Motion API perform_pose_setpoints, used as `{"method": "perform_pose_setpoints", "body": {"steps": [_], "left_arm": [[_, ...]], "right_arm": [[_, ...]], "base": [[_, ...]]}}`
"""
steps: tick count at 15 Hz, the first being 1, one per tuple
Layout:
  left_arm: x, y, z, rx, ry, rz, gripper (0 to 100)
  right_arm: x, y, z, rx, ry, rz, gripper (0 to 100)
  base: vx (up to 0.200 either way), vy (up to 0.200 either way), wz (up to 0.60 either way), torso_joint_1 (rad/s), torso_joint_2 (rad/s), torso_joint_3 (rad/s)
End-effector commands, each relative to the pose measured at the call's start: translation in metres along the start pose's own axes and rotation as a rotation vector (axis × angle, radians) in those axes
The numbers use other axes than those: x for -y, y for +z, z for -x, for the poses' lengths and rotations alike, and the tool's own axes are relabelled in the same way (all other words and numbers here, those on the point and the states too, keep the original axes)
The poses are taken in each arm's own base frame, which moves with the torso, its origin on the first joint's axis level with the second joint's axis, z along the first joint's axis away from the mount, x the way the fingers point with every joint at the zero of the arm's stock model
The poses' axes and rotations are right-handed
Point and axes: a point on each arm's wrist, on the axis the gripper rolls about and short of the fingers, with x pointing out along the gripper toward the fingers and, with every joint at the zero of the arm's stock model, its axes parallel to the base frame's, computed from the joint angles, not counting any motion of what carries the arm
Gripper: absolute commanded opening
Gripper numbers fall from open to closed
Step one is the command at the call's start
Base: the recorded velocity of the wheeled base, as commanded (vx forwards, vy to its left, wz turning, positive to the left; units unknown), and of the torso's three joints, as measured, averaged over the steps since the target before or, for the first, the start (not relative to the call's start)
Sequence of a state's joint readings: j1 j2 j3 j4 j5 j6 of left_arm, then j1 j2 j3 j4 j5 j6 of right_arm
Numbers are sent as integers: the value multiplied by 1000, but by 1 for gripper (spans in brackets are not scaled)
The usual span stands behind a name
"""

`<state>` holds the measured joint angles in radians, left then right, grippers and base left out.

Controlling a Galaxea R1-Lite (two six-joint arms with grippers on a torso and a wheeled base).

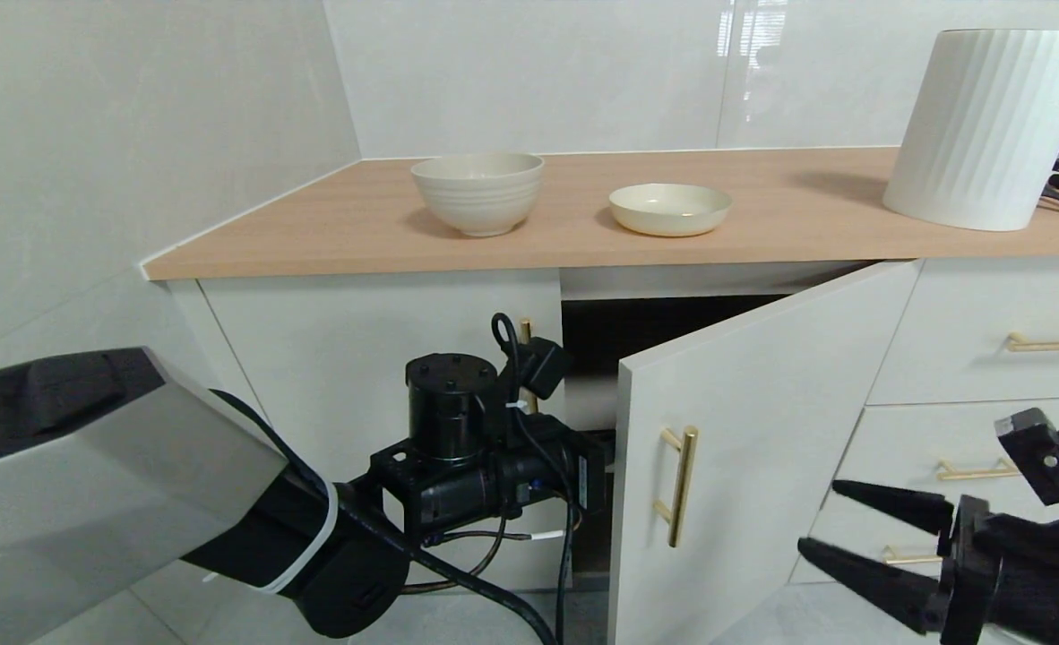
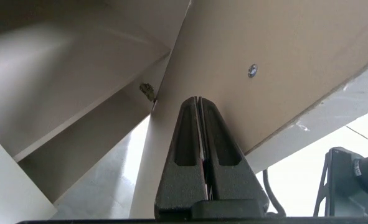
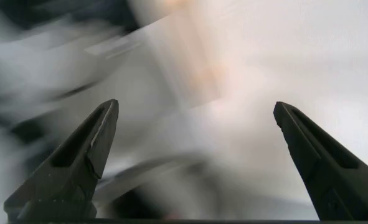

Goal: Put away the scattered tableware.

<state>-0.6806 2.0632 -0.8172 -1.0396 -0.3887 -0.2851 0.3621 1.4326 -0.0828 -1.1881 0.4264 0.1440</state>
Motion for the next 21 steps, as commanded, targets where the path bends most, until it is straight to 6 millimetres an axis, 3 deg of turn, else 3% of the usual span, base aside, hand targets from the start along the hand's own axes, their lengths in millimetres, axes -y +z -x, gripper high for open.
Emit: {"method": "perform_pose_setpoints", "body": {"steps": [1, 3, 5, 8, 11, 14, 17, 21], "left_arm": [[1, 2, 0, 6, -2, -3, 0], [0, 1, 0, 5, -1, -2, 0], [1, 1, -1, 4, -3, -2, 0], [2, 0, -1, 2, -4, -2, 0], [6, -4, -10, -9, -21, -5, 0], [7, -7, -18, -14, -28, -5, 0], [9, -3, -22, -2, -37, -2, 0], [16, 4, -39, 9, -67, 17, 0]], "right_arm": [[3, 25, 7, 137, -165, 99, 100], [-4, 36, 17, 124, -274, 134, 100], [-14, 38, 25, -5, -369, 139, 100], [-33, 42, 40, -91, -315, 135, 100], [-33, 40, 40, -103, -313, 129, 100], [-33, 40, 41, -96, -314, 130, 100], [-34, 41, 44, -86, -313, 131, 100], [-36, 40, 49, -70, -313, 134, 100]], "base": [[0, 0, 0, 0, 0, 0], [0, 0, 0, 0, 0, 0], [0, 0, 0, 0, 0, 0], [0, 0, 0, 0, 0, 0], [0, 0, 0, 0, 0, 0], [-200, 0, 0, 5, 5, 1], [-200, 0, 0, 4, 2, 4], [0, 0, 0, 0, 0, 0]]}}
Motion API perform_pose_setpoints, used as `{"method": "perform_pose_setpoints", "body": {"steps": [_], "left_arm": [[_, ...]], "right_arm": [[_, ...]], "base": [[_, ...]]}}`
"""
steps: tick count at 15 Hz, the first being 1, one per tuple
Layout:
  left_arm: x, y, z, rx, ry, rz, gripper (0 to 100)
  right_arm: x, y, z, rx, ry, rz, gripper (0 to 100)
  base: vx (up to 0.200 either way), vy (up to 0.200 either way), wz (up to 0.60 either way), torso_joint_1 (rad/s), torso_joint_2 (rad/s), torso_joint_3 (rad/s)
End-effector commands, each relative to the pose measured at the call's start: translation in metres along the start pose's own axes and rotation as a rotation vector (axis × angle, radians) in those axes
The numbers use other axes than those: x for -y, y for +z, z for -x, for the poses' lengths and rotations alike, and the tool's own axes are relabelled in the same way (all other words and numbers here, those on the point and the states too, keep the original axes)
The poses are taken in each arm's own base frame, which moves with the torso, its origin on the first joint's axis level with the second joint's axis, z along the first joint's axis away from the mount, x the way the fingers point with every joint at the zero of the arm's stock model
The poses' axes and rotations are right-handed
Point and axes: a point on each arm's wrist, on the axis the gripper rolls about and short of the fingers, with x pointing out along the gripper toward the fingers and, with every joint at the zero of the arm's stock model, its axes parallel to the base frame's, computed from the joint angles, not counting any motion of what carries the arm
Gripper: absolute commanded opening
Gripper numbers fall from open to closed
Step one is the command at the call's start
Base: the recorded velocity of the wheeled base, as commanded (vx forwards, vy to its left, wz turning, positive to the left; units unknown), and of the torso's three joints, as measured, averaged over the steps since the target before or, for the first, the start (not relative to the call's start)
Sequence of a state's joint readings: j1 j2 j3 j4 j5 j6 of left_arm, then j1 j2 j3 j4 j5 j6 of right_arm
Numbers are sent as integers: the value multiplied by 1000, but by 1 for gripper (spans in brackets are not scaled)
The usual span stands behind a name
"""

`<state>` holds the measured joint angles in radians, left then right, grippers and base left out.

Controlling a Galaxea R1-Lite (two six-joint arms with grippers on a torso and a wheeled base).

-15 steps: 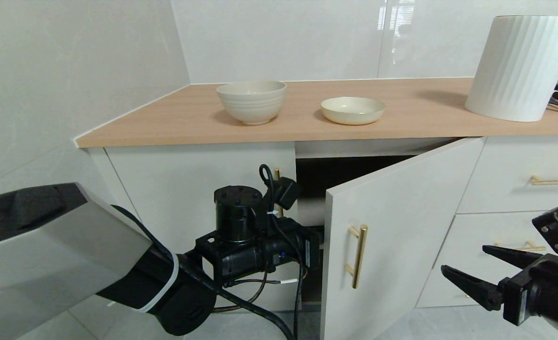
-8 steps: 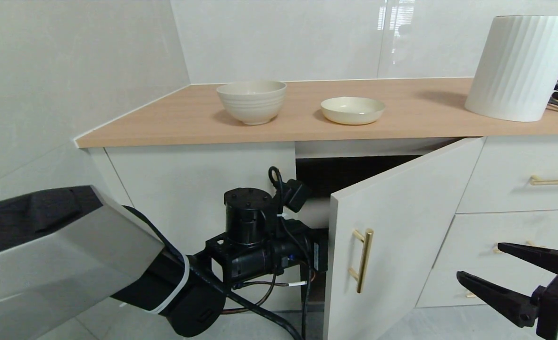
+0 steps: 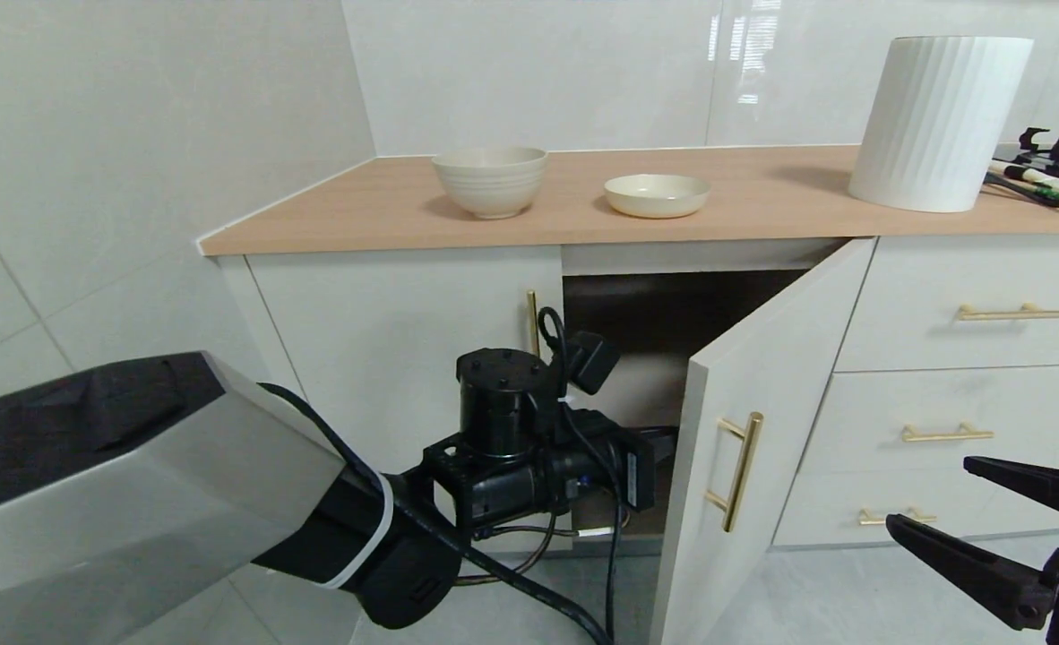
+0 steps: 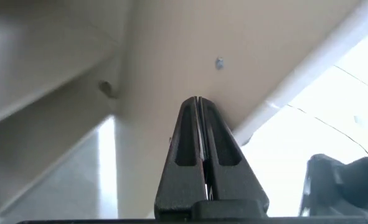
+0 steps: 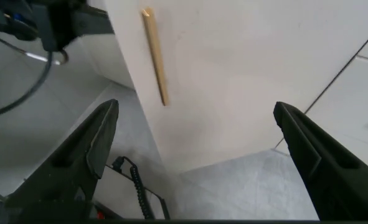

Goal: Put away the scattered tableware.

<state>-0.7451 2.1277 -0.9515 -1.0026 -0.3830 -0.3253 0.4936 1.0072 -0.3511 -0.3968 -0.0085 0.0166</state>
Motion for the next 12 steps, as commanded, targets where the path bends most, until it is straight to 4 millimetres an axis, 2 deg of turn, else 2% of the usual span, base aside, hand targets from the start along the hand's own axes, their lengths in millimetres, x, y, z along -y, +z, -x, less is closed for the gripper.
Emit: {"method": "perform_pose_setpoints", "body": {"steps": [1, 6, 7, 10, 12], "left_arm": [[3, 1, -9, -14, -7, 5, 0], [9, 10, -20, -50, 2, 14, 0], [12, 16, -24, -53, 6, 16, 0], [17, 28, -36, -74, 12, 20, 0], [17, 30, -44, -76, 24, 20, 0]], "right_arm": [[0, 0, 4, 14, 3, 2, 100], [-1, 4, 9, 48, 6, 0, 100], [-1, 5, 10, 55, 7, 0, 100], [-1, 7, 15, 80, 5, 0, 100], [-1, 8, 17, 92, 7, 0, 100]], "base": [[0, 0, 0, 0, 0, 0], [0, 0, 0, 0, 0, 0], [0, 0, 0, 0, 0, 0], [-200, 0, 0, 9, 7, -2], [0, 0, 0, 0, 0, 0]]}}
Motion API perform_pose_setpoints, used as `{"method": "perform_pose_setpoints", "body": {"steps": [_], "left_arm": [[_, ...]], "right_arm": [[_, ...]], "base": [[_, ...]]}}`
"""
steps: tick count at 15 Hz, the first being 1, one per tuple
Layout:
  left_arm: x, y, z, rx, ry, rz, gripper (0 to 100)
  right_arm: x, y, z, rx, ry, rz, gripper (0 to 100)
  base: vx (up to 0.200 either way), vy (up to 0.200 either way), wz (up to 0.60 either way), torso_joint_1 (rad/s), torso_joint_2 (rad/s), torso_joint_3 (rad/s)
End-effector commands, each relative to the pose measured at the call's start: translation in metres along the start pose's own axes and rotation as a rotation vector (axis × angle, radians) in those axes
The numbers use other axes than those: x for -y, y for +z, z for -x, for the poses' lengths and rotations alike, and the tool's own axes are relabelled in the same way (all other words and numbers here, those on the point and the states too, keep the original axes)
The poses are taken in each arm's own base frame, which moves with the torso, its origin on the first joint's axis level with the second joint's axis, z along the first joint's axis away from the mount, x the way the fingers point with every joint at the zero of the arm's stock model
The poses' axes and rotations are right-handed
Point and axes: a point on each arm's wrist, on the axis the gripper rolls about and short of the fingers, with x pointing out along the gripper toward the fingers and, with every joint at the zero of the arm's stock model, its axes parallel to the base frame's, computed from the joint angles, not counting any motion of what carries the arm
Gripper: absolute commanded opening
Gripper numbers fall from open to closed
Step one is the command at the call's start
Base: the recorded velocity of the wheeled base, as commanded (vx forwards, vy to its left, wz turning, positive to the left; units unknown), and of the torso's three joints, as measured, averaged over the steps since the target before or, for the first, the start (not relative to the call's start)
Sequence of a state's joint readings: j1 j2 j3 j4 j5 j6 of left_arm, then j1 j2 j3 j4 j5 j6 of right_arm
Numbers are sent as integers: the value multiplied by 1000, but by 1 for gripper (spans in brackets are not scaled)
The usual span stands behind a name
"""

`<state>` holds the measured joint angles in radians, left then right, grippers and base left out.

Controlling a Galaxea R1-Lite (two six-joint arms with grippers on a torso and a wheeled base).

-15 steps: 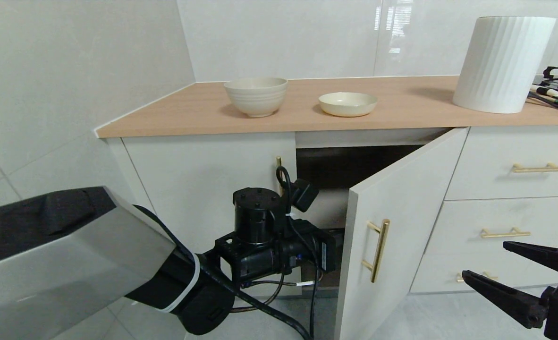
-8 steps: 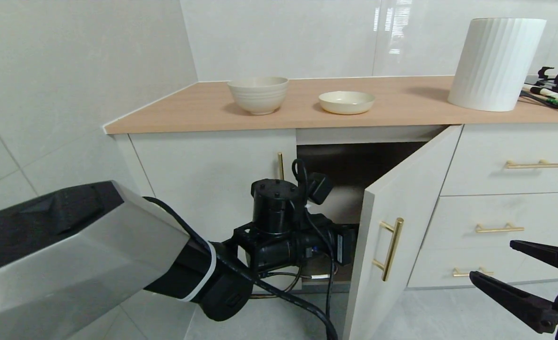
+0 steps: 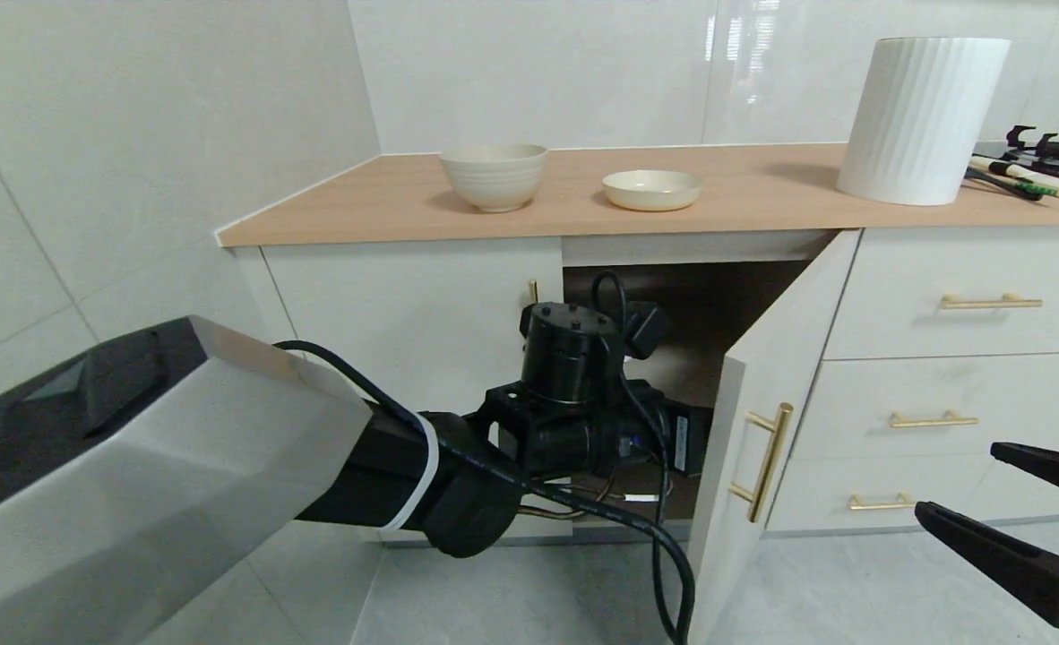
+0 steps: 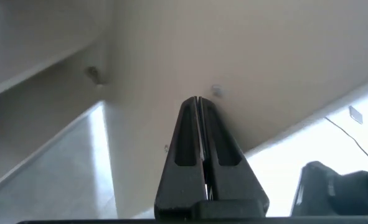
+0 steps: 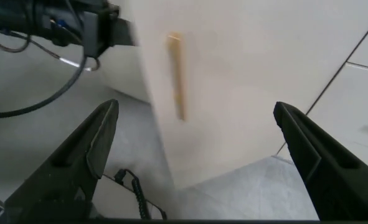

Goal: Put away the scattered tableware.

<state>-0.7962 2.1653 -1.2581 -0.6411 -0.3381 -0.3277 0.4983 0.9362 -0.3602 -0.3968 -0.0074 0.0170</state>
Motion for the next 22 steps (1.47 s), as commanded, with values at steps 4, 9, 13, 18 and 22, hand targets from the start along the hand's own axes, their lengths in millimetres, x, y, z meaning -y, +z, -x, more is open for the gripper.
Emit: {"method": "perform_pose_setpoints", "body": {"steps": [4, 9, 13, 18, 22], "left_arm": [[6, -2, -17, 2, -4, -8, 0], [25, 3, -25, -20, 35, -11, 0], [113, -14, -39, -46, -151, -69, 0], [77, 16, 2, 31, 3, -11, 0], [42, 48, 94, 114, 149, 13, 0]], "right_arm": [[0, 2, 7, 33, 1, 0, 100], [-1, 9, 16, 90, 17, -1, 100], [-7, 27, 47, 246, 223, -19, 100], [-8, 30, 39, 223, 246, -33, 100], [-2, 35, -13, 38, 88, -66, 100]], "base": [[0, 0, 0, 0, 0, 0], [0, 0, 0, 0, 0, 0], [0, 0, 0, 0, 0, 0], [0, 0, 0, 0, 0, 0], [0, 0, 0, 0, 0, 0]]}}
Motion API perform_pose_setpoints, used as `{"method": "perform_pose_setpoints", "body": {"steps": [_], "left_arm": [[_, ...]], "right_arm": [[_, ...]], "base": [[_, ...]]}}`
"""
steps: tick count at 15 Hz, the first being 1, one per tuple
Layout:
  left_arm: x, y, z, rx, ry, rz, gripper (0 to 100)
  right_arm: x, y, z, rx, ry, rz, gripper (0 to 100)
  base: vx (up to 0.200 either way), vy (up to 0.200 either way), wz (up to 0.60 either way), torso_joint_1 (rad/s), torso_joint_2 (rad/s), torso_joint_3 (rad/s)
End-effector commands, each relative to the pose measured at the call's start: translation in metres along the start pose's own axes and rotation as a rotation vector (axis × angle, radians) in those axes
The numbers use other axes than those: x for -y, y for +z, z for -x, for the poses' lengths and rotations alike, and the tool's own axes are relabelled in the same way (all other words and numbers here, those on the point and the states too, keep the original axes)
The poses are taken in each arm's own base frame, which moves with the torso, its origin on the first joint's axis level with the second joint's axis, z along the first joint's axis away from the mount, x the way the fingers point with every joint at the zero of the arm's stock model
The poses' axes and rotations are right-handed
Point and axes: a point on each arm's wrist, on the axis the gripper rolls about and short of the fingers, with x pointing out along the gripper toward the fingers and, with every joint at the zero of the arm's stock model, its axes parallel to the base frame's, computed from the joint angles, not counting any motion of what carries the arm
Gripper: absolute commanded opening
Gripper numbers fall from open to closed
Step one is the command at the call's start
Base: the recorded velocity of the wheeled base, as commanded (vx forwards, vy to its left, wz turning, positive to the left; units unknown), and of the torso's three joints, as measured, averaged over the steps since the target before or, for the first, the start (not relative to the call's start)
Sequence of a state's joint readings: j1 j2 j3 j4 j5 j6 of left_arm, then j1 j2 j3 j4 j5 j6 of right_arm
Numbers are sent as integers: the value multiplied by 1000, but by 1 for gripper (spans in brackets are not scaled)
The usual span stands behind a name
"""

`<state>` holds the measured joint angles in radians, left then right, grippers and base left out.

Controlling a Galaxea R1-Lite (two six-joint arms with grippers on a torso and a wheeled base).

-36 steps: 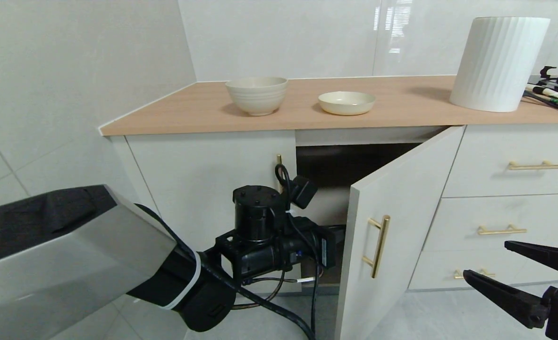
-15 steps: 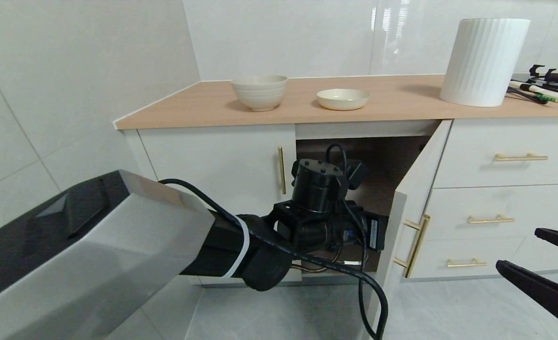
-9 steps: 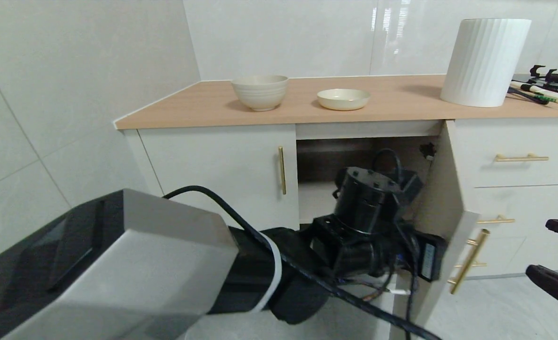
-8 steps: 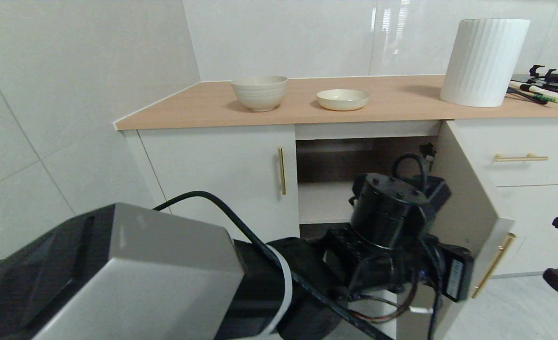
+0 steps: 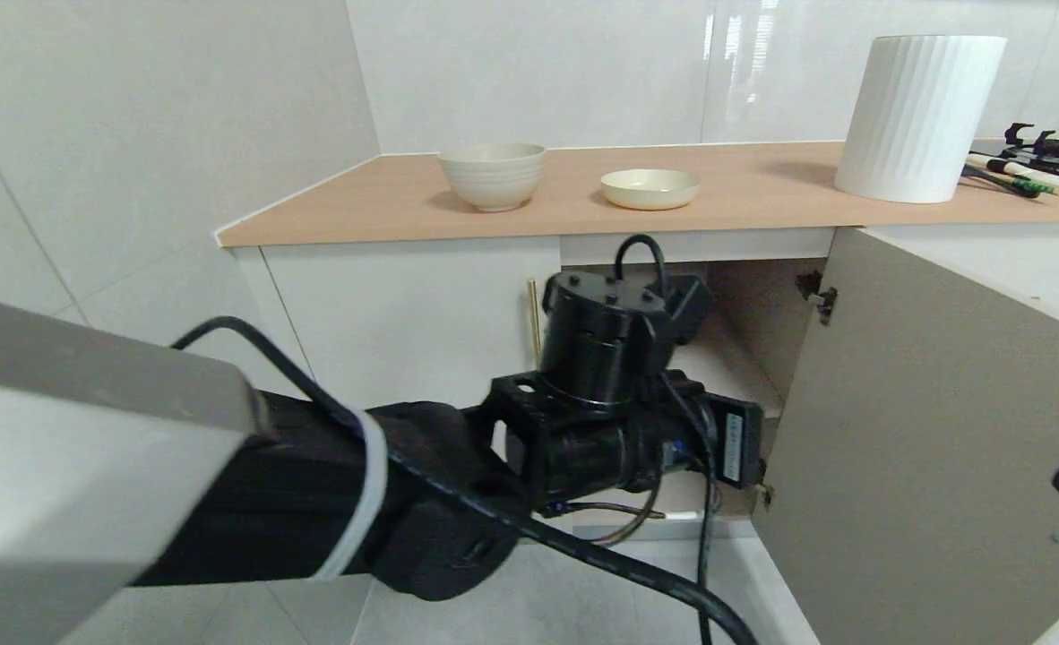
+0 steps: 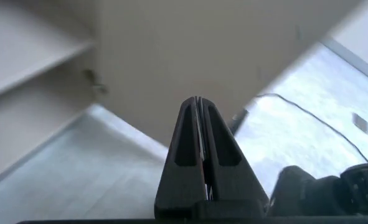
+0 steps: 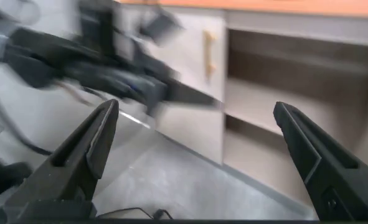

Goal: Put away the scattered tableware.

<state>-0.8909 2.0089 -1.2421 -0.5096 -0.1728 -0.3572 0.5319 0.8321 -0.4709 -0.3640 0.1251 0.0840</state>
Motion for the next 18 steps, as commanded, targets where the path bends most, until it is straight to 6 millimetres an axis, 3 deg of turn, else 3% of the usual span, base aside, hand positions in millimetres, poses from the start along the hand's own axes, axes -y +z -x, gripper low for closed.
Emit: {"method": "perform_pose_setpoints", "body": {"steps": [1, 4, 7, 10, 14, 15, 18], "left_arm": [[-30, 32, 92, 111, 130, 24, 0], [-58, 24, 165, 156, 289, 63, 0], [-60, 8, 209, 175, 361, 85, 0], [-55, -4, 223, 171, 364, 86, 0], [-56, -8, 222, 113, 381, 47, 0], [-57, -9, 221, 96, 384, 31, 100], [-54, -11, 225, 84, 346, -15, 100]], "right_arm": [[16, -2, -54, -154, -112, -22, 100], [32, 2, -110, -204, -144, -35, 100], [38, -10, -128, -264, -153, -44, 100], [37, -6, -124, -247, -179, -57, 100], [38, -5, -122, -235, -249, -55, 100], [38, -4, -121, -230, -250, -54, 100], [38, -5, -122, -235, -252, -54, 100]], "base": [[0, 0, 0, 0, 0, 0], [0, 0, 0, 0, 0, 0], [0, 0, 0, 0, 0, 0], [0, 0, 0, 0, 0, 0], [0, 0, 0, 0, 0, 0], [0, 0, 0, 0, 0, 0], [0, 0, 0, 0, 0, 0]]}}
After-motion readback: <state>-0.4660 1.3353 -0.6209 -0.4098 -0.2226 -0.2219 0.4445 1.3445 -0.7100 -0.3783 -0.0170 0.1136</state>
